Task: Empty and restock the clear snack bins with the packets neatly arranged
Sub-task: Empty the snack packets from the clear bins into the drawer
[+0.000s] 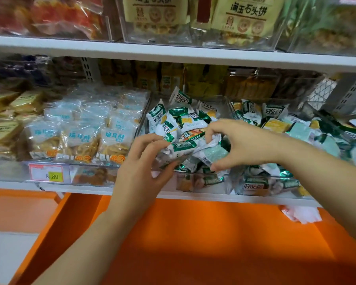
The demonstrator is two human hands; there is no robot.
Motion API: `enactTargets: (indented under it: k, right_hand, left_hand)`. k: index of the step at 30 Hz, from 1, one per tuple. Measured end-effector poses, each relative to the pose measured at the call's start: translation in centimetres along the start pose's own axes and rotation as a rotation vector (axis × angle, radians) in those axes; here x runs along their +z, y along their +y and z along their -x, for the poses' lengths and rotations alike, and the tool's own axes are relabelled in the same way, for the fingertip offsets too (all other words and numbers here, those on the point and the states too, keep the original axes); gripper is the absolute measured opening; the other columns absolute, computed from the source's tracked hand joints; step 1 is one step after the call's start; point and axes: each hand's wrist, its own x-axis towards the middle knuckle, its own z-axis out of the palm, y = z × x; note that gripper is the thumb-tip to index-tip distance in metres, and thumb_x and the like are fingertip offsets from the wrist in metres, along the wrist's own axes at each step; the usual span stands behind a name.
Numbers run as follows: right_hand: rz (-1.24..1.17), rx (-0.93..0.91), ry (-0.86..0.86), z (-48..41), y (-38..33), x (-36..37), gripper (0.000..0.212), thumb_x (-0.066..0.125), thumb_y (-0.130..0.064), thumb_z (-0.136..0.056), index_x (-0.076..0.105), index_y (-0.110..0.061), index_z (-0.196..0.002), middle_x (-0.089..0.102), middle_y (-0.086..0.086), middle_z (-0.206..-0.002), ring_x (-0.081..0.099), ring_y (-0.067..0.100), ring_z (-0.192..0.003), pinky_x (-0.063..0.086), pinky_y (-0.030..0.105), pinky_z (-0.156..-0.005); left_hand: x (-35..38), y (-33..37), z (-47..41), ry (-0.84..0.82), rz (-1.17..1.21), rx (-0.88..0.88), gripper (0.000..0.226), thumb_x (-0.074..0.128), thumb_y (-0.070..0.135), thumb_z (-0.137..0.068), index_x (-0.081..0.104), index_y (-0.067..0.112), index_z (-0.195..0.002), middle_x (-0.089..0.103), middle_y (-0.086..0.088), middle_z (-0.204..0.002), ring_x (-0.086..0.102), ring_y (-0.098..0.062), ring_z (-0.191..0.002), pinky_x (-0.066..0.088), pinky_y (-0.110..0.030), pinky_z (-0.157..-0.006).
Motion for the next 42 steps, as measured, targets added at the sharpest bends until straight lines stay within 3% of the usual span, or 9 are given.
enactTargets:
  k: [6, 10, 12, 17, 26, 29, 34, 38, 42]
  right_hand:
    - [-0.004, -0.122, 0.279, 5.1, -2.8, 4.0, 0.048, 0.079, -0.044, -0.067, 0.045, -0.034, -0.098, 0.043, -0.015, -0.105, 0.042, 0.016, -0.103, 0.035, 0.029, -0.084]
    - [-0.065, -0.078, 0.163, 7.4, -4.7, 8.6, 0.046, 0.077, -0.050, -0.070, 0.045, -0.037, -0.100, 0.040, -0.019, -0.113, 0.035, 0.007, -0.110, 0.033, 0.025, -0.086]
    - [-0.110, -0.054, 0.097, 7.3, -5.3, 11.4, 0.047, 0.078, -0.051, -0.069, 0.044, -0.037, -0.099, 0.041, -0.017, -0.114, 0.035, 0.006, -0.110, 0.033, 0.025, -0.084]
    - [-0.141, 0.017, -0.074, 3.7, -4.9, 19.5, 0.051, 0.081, -0.044, -0.066, 0.041, -0.036, -0.095, 0.044, -0.011, -0.105, 0.040, 0.012, -0.102, 0.035, 0.027, -0.079]
    - [-0.174, 0.126, -0.262, -7.2, -2.8, 31.3, 0.048, 0.075, -0.039, -0.075, 0.050, -0.025, -0.113, 0.043, -0.006, -0.114, 0.031, 0.012, -0.105, 0.033, 0.029, -0.080]
    - [-0.173, 0.127, -0.337, -9.3, -2.2, 34.8, 0.049, 0.077, -0.035, -0.074, 0.050, -0.024, -0.114, 0.044, -0.004, -0.120, 0.037, 0.015, -0.108, 0.040, 0.033, -0.086]
    - [-0.273, 0.150, -0.294, -9.8, -2.4, 38.7, 0.045, 0.065, -0.050, -0.074, 0.049, -0.024, -0.107, 0.045, -0.002, -0.113, 0.042, 0.021, -0.110, 0.041, 0.034, -0.082]
    - [-0.326, 0.178, -0.294, -9.6, -2.7, 39.0, 0.048, 0.075, -0.025, -0.075, 0.049, -0.020, -0.115, 0.046, 0.002, -0.122, 0.041, 0.023, -0.115, 0.039, 0.031, -0.083]
    - [-0.397, 0.203, -0.255, -8.7, -3.5, 38.6, 0.056, 0.073, -0.030, -0.080, 0.045, -0.021, -0.128, 0.043, -0.002, -0.133, 0.038, 0.014, -0.119, 0.031, 0.021, -0.082]
  left_hand:
    - [-4.7, 1.0, 3.5, -0.108, 0.023, 0.024, 0.040, 0.057, 0.040, -0.083, 0.048, 0.020, -0.116, 0.046, 0.005, -0.119, 0.042, 0.003, -0.109, 0.040, -0.008, -0.091]
    - [-7.5, -0.5, 7.7, -0.367, 0.008, -0.080, 0.044, 0.065, 0.050, -0.084, 0.053, 0.023, -0.116, 0.046, 0.017, -0.111, 0.047, 0.001, -0.095, 0.043, -0.011, -0.078]
    - [-7.8, -1.7, 9.7, -0.505, -0.034, -0.210, 0.044, 0.072, 0.039, -0.080, 0.057, 0.021, -0.117, 0.045, 0.018, -0.105, 0.050, -0.004, -0.090, 0.041, -0.015, -0.073]
    - [-6.7, -7.1, 12.6, -0.785, -0.128, -0.394, 0.040, 0.072, 0.027, -0.082, 0.055, 0.022, -0.118, 0.050, 0.007, -0.108, 0.054, -0.014, -0.096, 0.042, -0.026, -0.078]
    - [0.5, -18.5, 14.5, -1.126, -0.203, -0.575, 0.047, 0.061, 0.032, -0.091, 0.045, 0.017, -0.133, 0.056, -0.004, -0.123, 0.056, -0.013, -0.088, 0.045, -0.019, -0.060]
    - [3.0, -20.8, 16.0, -1.138, -0.204, -0.648, 0.053, 0.060, 0.033, -0.092, 0.041, 0.013, -0.137, 0.058, -0.009, -0.124, 0.058, -0.016, -0.090, 0.047, -0.026, -0.070]
    - [5.2, -22.1, 18.0, -1.133, -0.167, -0.753, 0.049, 0.060, 0.029, -0.092, 0.040, 0.011, -0.133, 0.065, -0.009, -0.105, 0.063, -0.016, -0.075, 0.044, -0.020, -0.053]
    - [5.4, -21.6, 19.4, -1.106, -0.125, -0.847, 0.049, 0.061, 0.028, -0.091, 0.038, 0.013, -0.132, 0.063, -0.009, -0.103, 0.062, -0.011, -0.063, 0.049, -0.023, -0.049]
    - [4.5, -20.4, 20.3, -1.039, -0.096, -0.894, 0.042, 0.058, 0.031, -0.093, 0.039, 0.018, -0.129, 0.061, -0.005, -0.103, 0.065, -0.014, -0.070, 0.055, -0.030, -0.055]
